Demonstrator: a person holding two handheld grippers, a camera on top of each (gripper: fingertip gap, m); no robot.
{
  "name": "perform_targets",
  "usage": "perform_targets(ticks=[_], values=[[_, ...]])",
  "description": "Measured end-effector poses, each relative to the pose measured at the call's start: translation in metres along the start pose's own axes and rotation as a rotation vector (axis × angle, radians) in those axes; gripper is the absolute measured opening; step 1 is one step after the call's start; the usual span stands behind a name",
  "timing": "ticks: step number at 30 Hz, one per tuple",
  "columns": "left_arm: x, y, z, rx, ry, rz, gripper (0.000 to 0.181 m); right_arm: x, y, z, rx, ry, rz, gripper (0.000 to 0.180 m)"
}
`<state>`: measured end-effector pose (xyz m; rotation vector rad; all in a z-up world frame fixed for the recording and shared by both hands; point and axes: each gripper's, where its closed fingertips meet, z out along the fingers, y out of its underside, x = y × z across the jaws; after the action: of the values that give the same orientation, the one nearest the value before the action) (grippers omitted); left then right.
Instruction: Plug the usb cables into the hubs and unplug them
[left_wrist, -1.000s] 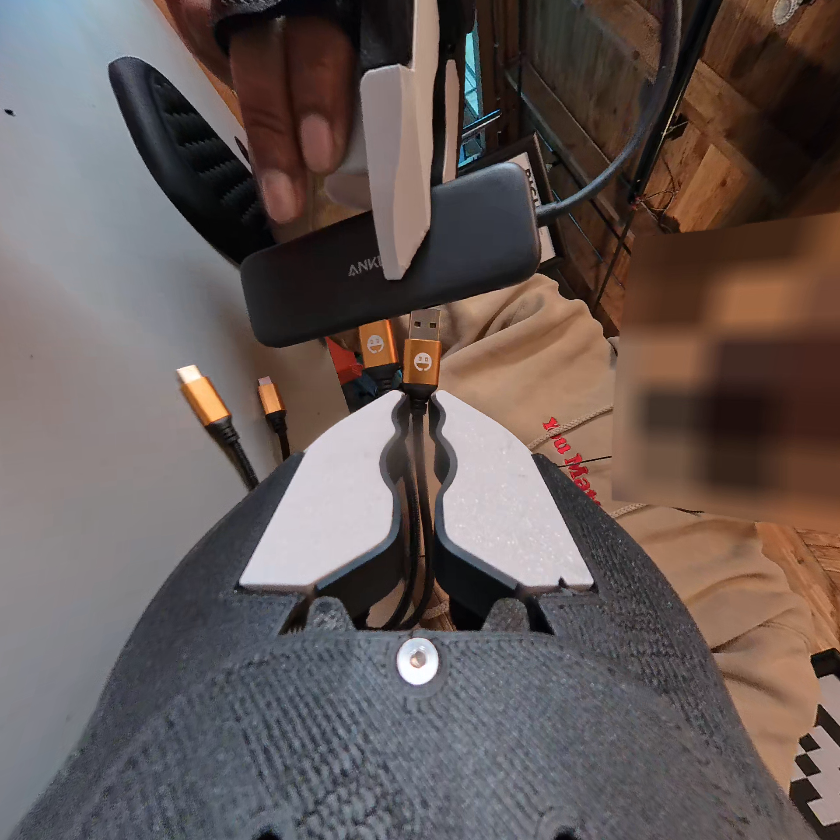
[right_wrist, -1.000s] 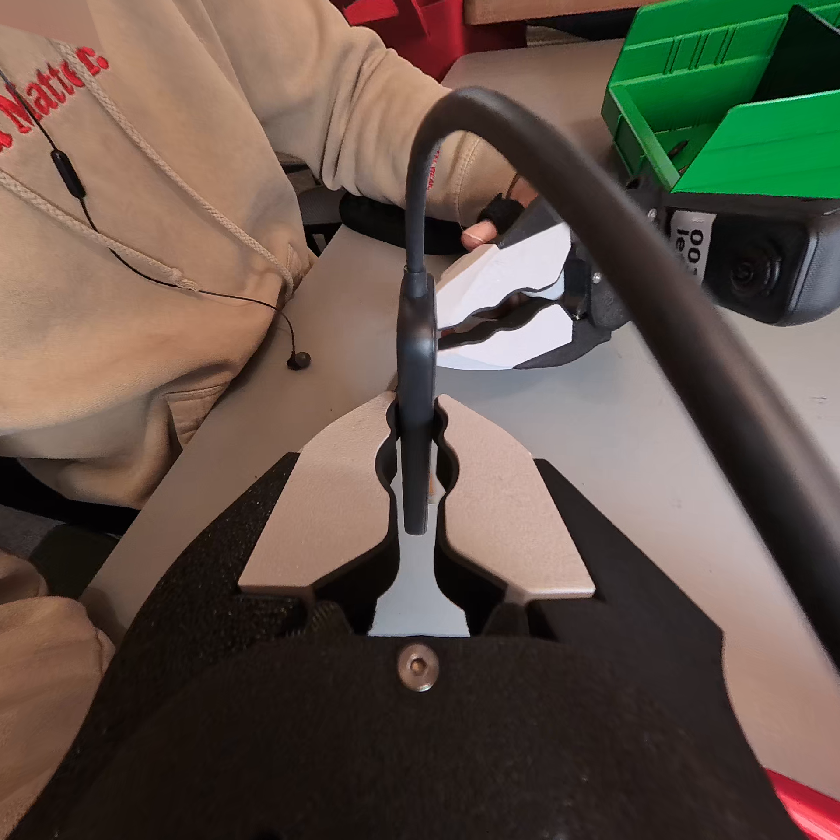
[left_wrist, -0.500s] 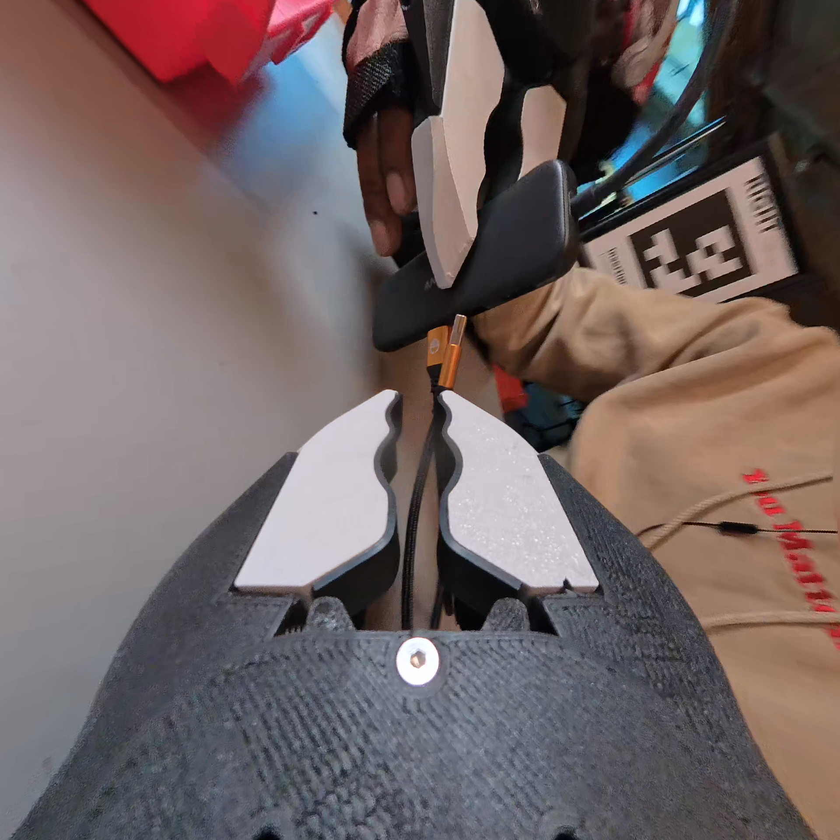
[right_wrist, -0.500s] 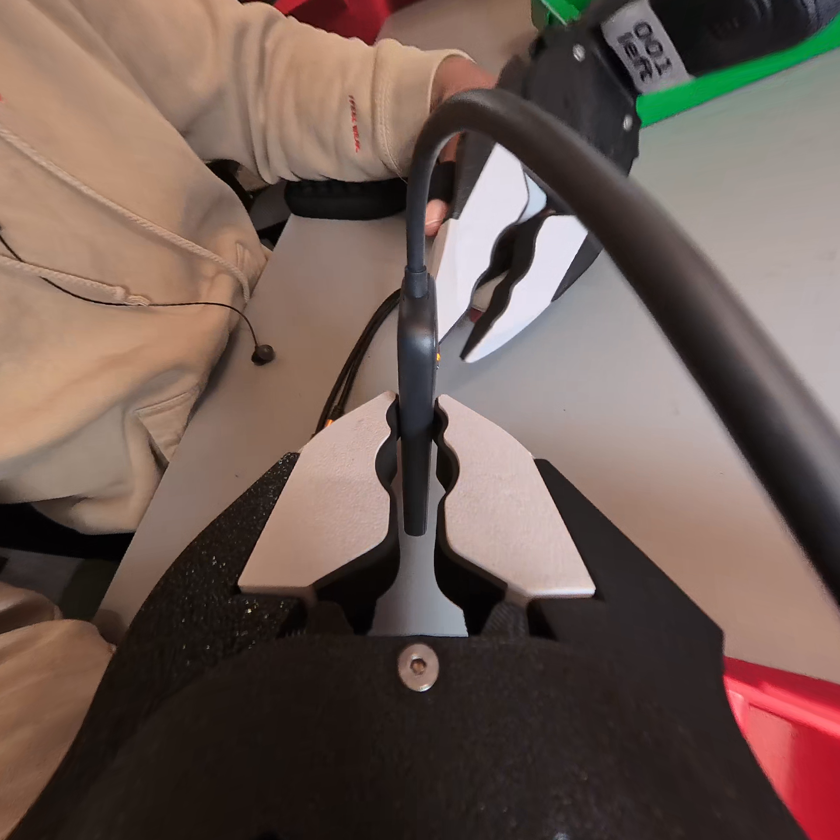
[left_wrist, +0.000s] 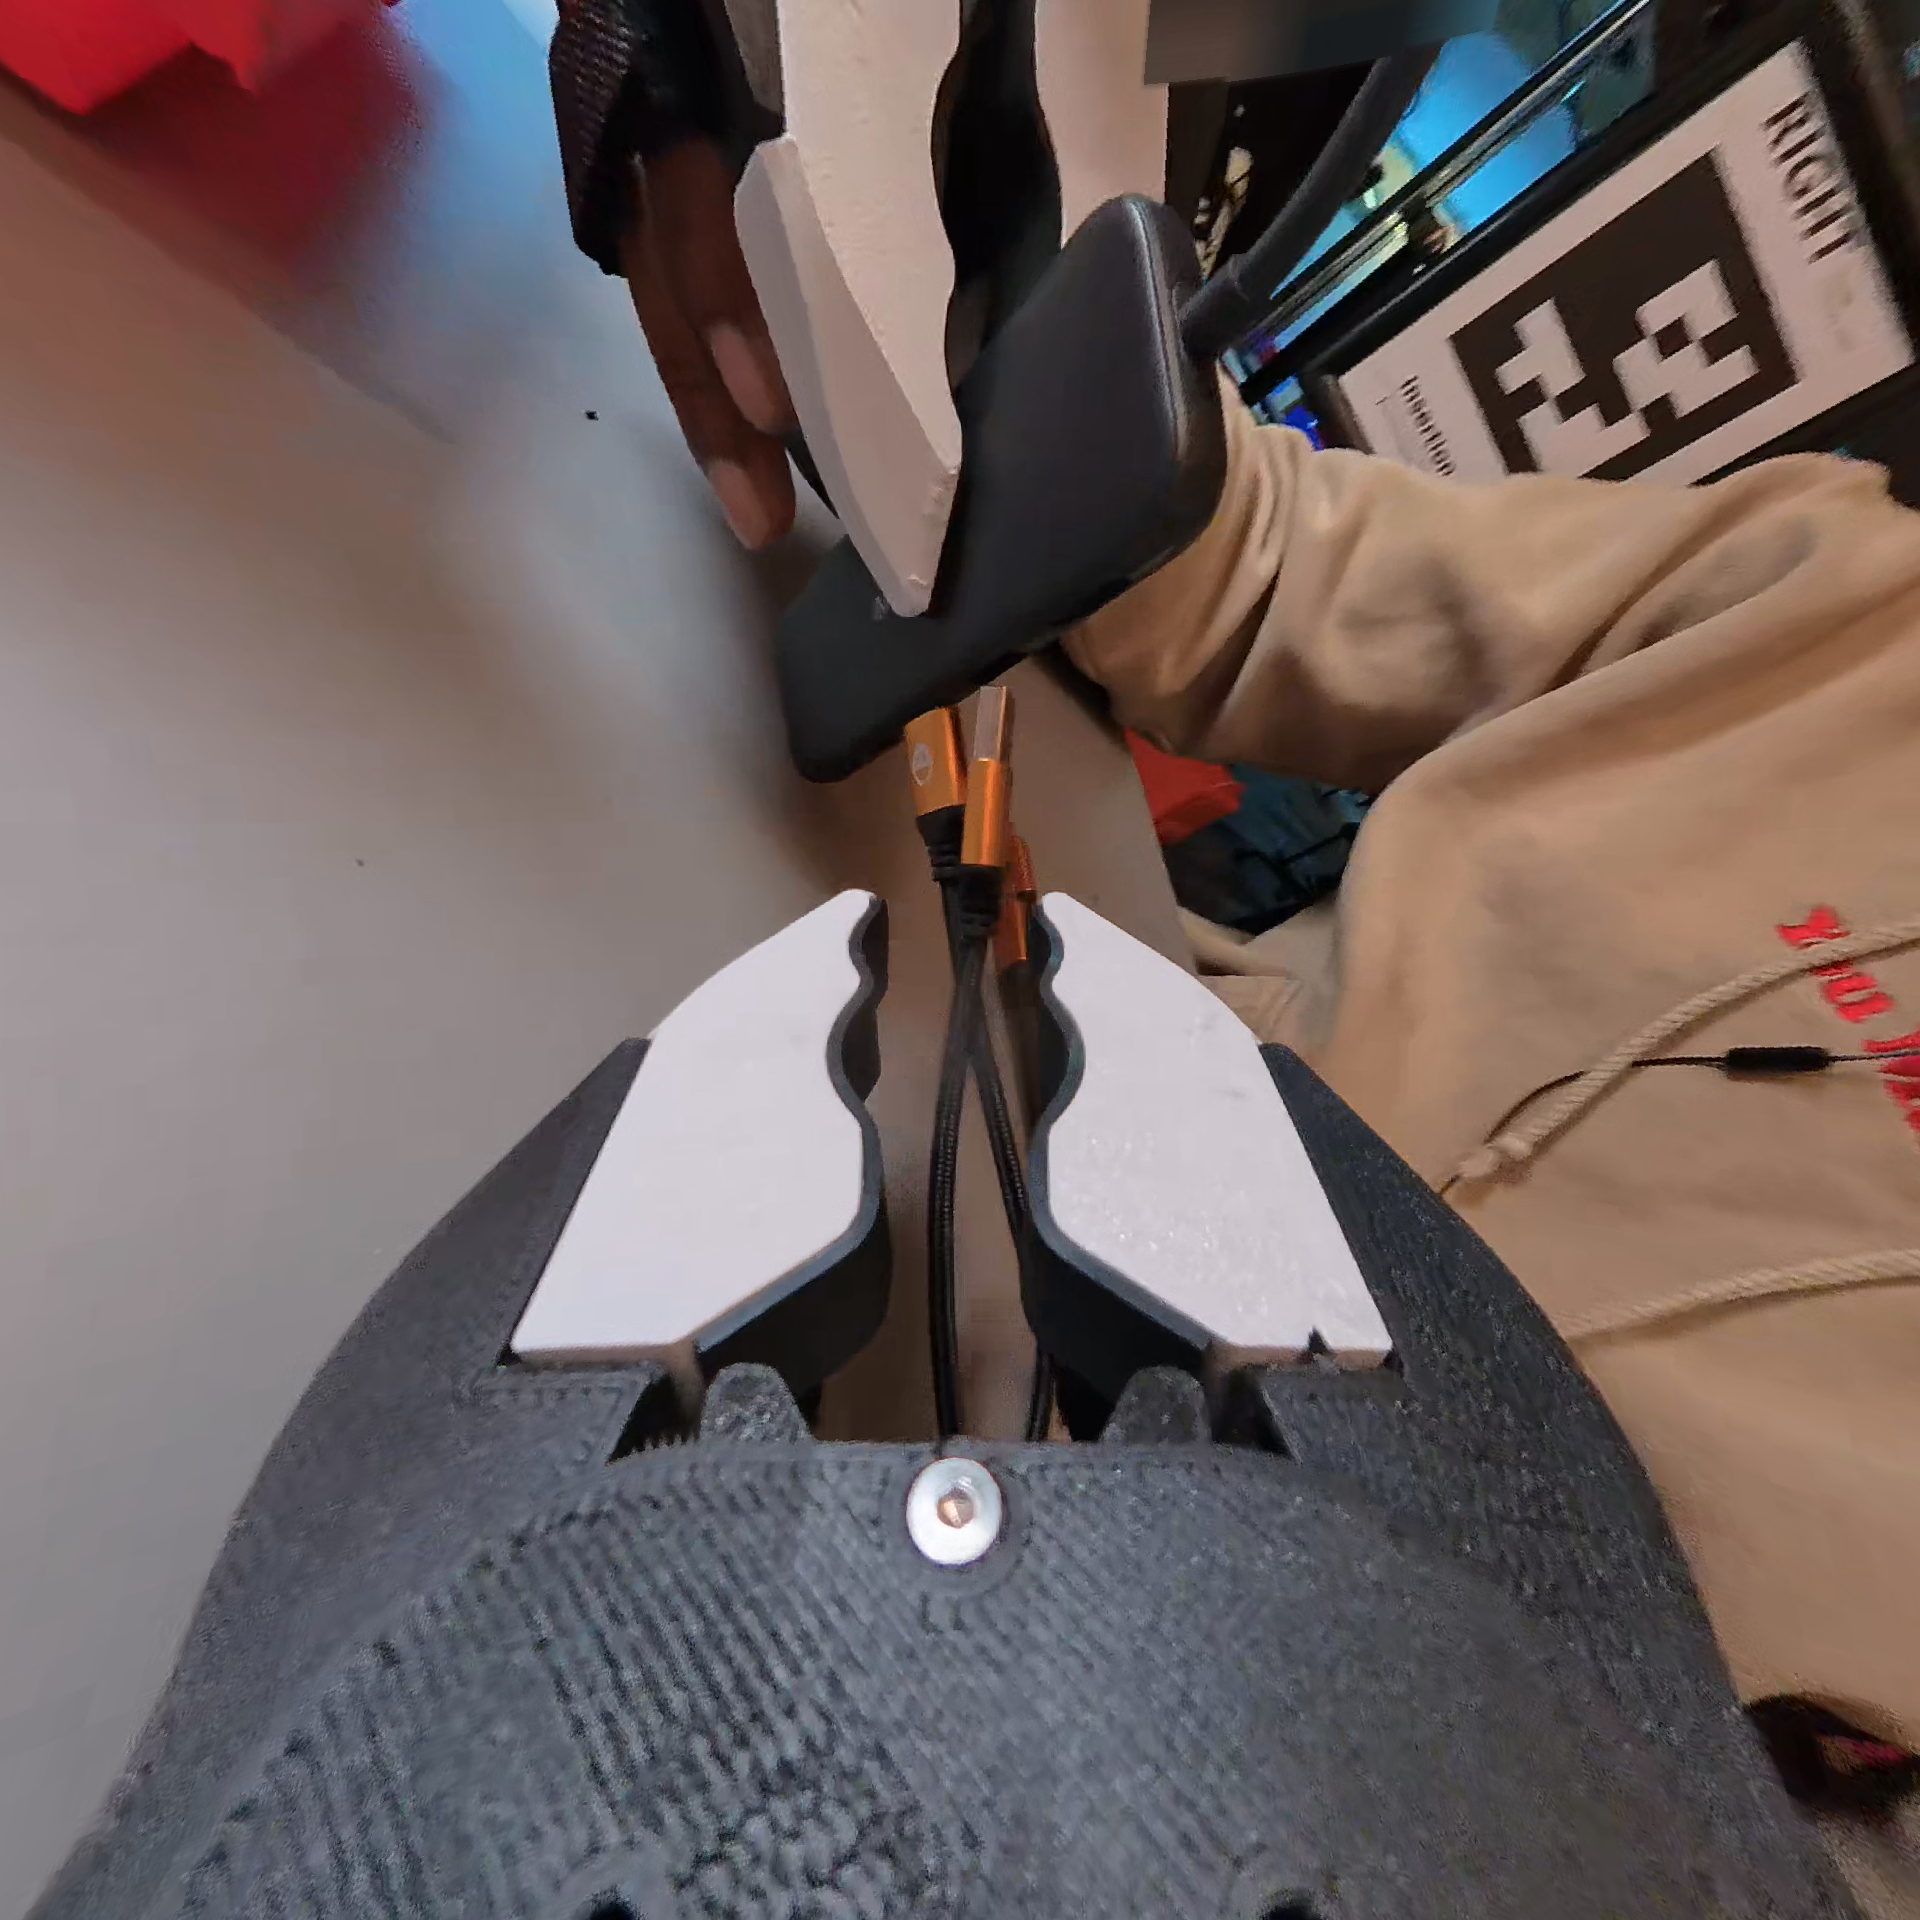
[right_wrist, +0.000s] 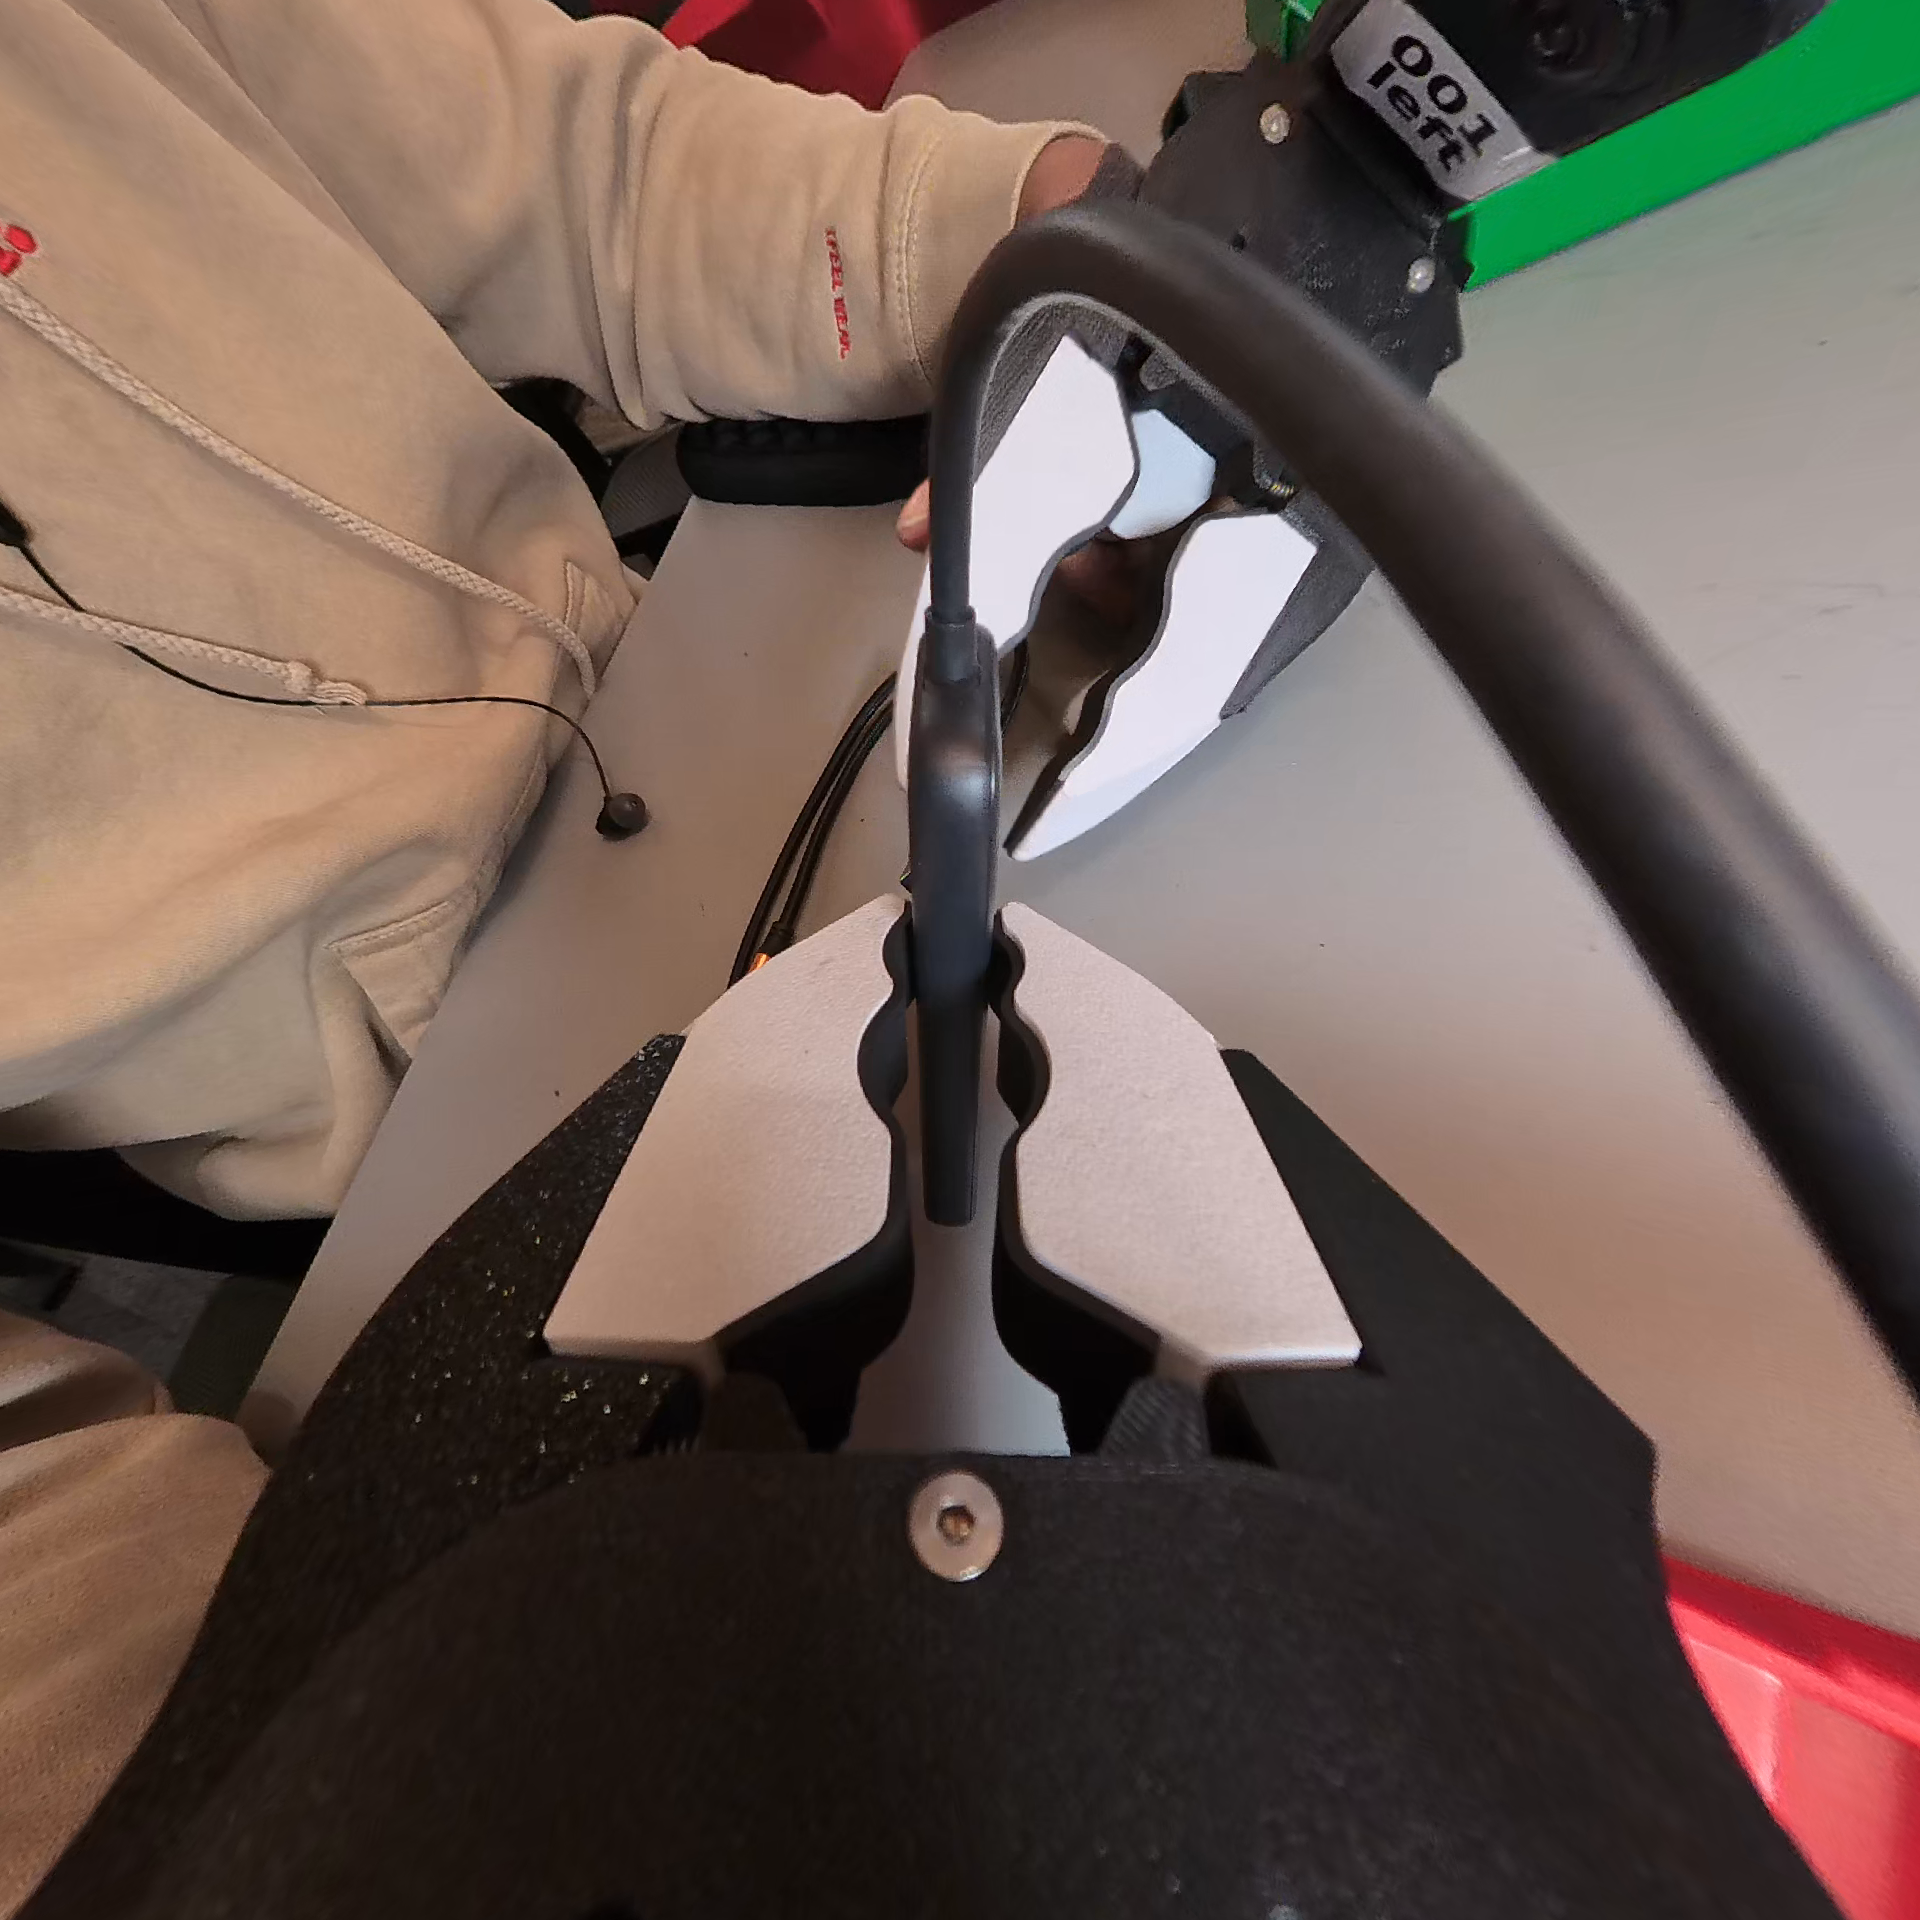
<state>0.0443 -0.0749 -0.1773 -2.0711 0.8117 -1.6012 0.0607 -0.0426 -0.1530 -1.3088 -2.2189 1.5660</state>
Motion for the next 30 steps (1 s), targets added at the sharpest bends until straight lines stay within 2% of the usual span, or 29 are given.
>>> perform_targets(ticks=[3,6,12,20,30], values=[[0.002,0.001,0.004,-0.007,0.006,0.014,0.021,0.0,0.0,0.0,0.003,0.001,0.0,0.012],[0.002,-0.002,0.004,0.004,0.001,0.023,0.008,0.001,0.001,-0.001,0.001,0.001,0.005,0.012],[-0.006,-0.012,-0.012,0.06,-0.049,-0.027,0.007,0.003,0.0,-0.005,0.02,0.006,0.019,0.012],[-0.013,-0.004,-0.008,-0.101,-0.308,0.107,0.008,0.008,0.001,-0.005,0.023,-0.014,0.133,0.012],[-0.016,-0.001,-0.009,-0.141,-0.372,0.108,0.008,0.015,0.005,0.003,-0.017,0.026,0.159,0.012]])
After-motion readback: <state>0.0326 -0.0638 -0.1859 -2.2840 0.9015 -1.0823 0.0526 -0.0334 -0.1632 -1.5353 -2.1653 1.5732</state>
